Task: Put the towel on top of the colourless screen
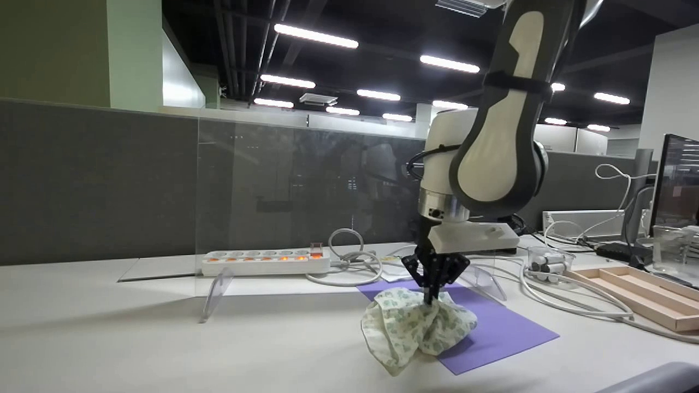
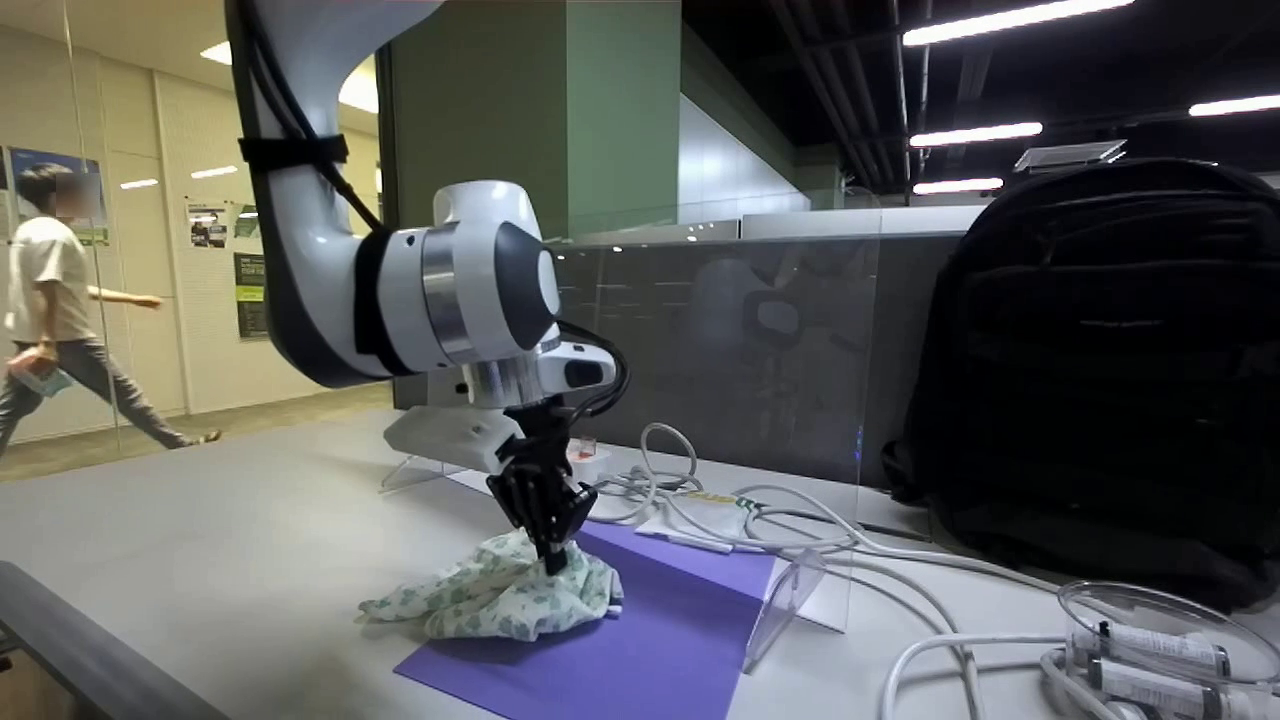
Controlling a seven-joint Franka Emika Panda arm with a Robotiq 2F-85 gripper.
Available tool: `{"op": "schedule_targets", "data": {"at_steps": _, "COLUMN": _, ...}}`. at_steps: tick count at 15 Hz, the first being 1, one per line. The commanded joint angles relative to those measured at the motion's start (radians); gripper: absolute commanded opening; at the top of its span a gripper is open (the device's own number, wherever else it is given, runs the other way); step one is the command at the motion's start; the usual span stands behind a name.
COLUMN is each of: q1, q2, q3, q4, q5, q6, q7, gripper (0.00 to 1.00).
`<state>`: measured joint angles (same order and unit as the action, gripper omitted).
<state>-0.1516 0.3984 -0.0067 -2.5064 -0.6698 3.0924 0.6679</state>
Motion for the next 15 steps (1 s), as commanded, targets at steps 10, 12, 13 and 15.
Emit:
{"op": "schedule_targets", "data": {"at_steps": 10, "q1": -0.236, "q2": -0.348, "q3": 0.408, "q4": -0.154, "q5": 0.421, "q6": -0.127, "q7": -0.456, "gripper": 0.01}}
{"op": "schedule_targets", "data": {"at_steps": 12, "q1": -0.259, "q2": -0.415, "q3": 0.478, "q4": -0.132, "q5": 0.585, "q6": -0.189, "q7": -0.587, "gripper": 0.01}}
{"op": "schedule_targets", "data": {"at_steps": 13, "q1": -0.256, "q2": -0.451, "q3": 0.490, "q4": -0.112, "q5": 0.669, "q6": -0.226, "q7": -0.656, "gripper": 0.01}}
{"op": "schedule_targets", "data": {"at_steps": 15, "q1": -0.229, "q2": -0.522, "q3": 0.474, "q4": -0.059, "q5": 0.824, "q6": -0.327, "q7": -0.805, "gripper": 0.01}}
